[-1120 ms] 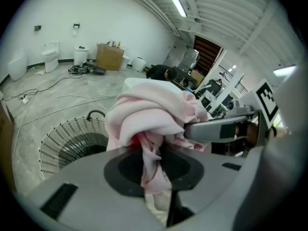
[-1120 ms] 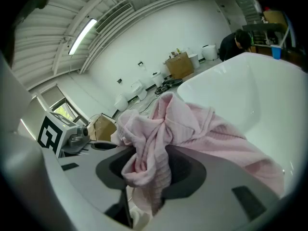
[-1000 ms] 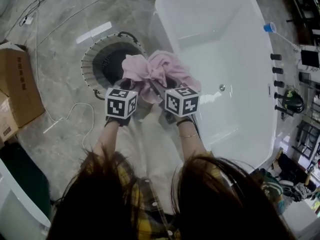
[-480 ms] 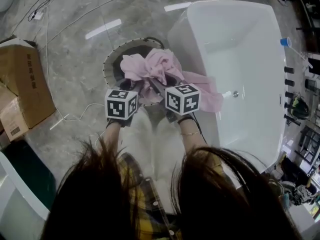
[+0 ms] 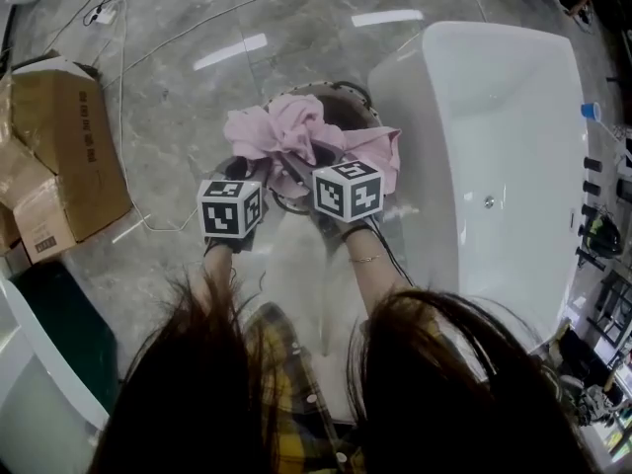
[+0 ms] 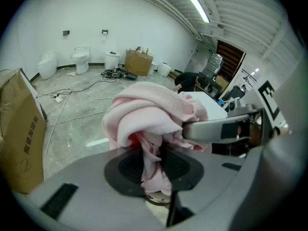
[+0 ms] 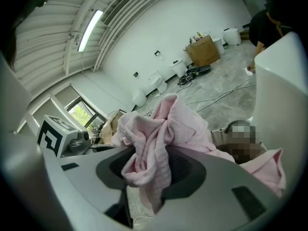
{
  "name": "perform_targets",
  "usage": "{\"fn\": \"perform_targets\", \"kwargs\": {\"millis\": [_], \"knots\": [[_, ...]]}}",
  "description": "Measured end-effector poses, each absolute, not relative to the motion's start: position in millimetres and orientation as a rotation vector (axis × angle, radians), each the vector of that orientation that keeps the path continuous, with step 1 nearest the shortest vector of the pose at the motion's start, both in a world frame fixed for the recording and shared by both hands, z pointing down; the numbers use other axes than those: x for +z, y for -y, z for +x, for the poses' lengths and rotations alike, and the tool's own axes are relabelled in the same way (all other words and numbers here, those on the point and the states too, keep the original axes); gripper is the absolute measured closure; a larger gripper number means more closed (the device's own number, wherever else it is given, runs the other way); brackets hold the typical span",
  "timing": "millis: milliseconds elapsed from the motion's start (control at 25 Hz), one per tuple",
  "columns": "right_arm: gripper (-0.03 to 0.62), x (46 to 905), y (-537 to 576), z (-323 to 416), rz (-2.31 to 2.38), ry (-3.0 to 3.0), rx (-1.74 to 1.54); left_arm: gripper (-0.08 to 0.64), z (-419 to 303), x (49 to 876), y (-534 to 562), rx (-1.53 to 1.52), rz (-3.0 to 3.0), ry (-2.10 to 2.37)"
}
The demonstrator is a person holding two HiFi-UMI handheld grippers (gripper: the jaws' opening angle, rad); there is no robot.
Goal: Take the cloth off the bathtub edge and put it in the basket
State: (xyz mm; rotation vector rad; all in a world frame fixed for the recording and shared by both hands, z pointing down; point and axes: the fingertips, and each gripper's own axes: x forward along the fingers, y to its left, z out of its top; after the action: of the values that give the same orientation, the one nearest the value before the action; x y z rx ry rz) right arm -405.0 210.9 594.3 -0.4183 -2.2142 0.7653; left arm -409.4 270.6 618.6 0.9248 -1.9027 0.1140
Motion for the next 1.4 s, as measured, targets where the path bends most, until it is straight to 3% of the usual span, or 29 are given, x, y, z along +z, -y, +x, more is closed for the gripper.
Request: {"fn": "perform_targets", "kwargs": {"millis": [520,1400], "knots": [[0.425,584,-295,-444,-0.539,2.198,0.799,0.465,-445,606,-354,0.142,0.803,1.973],[0.422,675,-158,-375,-0.296,2.169,0.652,0.465,-379,698,-217,0.091,1.015,1.82]]}}
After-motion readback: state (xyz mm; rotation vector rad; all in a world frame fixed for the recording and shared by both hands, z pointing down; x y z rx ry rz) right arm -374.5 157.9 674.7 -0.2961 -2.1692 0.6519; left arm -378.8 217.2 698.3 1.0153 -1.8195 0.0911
